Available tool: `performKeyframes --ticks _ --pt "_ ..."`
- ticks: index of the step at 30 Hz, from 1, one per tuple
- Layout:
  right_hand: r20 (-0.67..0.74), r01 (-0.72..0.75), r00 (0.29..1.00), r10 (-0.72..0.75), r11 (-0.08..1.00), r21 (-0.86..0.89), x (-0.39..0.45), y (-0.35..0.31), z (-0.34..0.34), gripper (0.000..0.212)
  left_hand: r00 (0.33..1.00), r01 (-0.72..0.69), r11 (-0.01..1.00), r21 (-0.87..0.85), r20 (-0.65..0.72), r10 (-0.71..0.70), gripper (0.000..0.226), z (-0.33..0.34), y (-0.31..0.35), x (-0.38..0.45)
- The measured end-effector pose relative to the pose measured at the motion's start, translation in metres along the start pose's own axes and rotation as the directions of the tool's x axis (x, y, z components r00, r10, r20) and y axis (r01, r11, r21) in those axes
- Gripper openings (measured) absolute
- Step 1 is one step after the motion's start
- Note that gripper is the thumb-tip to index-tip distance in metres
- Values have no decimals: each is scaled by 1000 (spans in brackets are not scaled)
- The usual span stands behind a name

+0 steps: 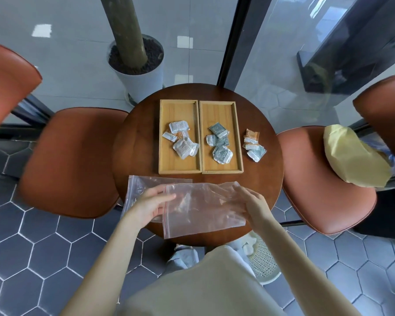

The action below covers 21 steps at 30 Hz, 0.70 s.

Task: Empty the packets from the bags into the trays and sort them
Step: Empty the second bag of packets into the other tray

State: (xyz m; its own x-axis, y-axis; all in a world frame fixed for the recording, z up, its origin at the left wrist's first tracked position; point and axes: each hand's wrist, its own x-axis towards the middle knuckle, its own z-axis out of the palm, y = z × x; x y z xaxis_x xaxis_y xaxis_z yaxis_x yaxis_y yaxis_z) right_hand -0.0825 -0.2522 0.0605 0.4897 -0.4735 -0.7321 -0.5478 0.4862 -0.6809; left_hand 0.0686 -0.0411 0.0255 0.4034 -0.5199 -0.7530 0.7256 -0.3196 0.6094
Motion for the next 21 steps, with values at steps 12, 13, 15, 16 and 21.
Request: performKeyframes --ticks 12,13,15,16,21 --pt "105 -254 967 233 834 490 23 28 28 18 970 -105 992 -67 -227 87 22 -42 -24 -10" --pt "151 -266 964 219 821 505 24 31 29 16 975 -76 987 -145 -216 43 25 -42 -23 -9" --pt "189 -271 961 202 828 491 26 34 33 9 983 20 972 -235 -174 -63 34 -42 -23 -6" --pt "200 -268 961 193 834 482 26 34 35 9 982 40 971 -237 -172 -83 33 -41 -24 -6" --pt "292 -311 933 213 884 349 35 35 44 28 939 -49 992 -118 -344 6 13 -44 -34 -6"
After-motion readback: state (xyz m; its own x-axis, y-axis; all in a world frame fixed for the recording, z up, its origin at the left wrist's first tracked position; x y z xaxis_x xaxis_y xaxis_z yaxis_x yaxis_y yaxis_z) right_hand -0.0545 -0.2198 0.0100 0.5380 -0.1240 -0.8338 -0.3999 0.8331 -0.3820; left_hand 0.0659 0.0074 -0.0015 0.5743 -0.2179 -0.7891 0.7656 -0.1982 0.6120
